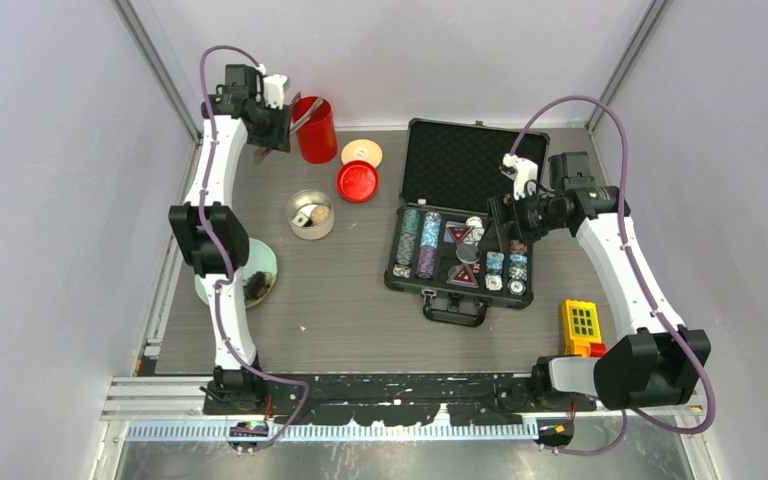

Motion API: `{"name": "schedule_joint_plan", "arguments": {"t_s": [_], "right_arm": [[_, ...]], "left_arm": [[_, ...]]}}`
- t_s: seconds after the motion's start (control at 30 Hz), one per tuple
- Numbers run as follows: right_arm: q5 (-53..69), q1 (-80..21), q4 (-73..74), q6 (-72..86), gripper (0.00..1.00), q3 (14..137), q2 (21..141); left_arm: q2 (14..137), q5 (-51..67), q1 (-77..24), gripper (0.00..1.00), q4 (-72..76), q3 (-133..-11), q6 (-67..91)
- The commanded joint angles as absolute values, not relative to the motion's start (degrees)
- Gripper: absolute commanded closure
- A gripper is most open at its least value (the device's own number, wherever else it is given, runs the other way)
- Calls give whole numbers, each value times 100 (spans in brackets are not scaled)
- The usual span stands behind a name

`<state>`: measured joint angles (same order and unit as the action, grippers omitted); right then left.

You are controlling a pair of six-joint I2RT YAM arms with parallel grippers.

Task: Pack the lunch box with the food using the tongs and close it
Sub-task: Place the fake food in the packing box, then adjust the fake food on the plate.

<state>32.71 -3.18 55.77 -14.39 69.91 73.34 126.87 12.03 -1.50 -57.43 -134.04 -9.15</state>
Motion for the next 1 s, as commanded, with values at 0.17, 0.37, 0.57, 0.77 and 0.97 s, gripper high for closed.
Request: {"name": "schedule_joint_plan", "arguments": {"t_s": [0.17, 0.37, 0.57, 0.77, 0.97], "right_arm": [[3560, -293, 5603, -1506, 12, 7237, 7408], [3681, -290, 5641, -1577, 12, 7194, 7418], [3657, -294, 5800, -1656, 12, 7197, 7415], [3611, -294, 5839, -1730, 12, 7036, 7382], [3708, -292, 5861, -1702, 12, 7030, 7424]], "left_arm": [[11733, 1317, -125, 54, -6051, -13266, -1198], [10837, 1456, 114, 54, -5995, -12147, -1406], [9978, 2045, 543, 54, -6484, -11176, -1801], [8832, 2416, 965, 54, -7005, -9688, -2610], [8005, 2514, 1647, 53, -7612, -8599, -3565]]}}
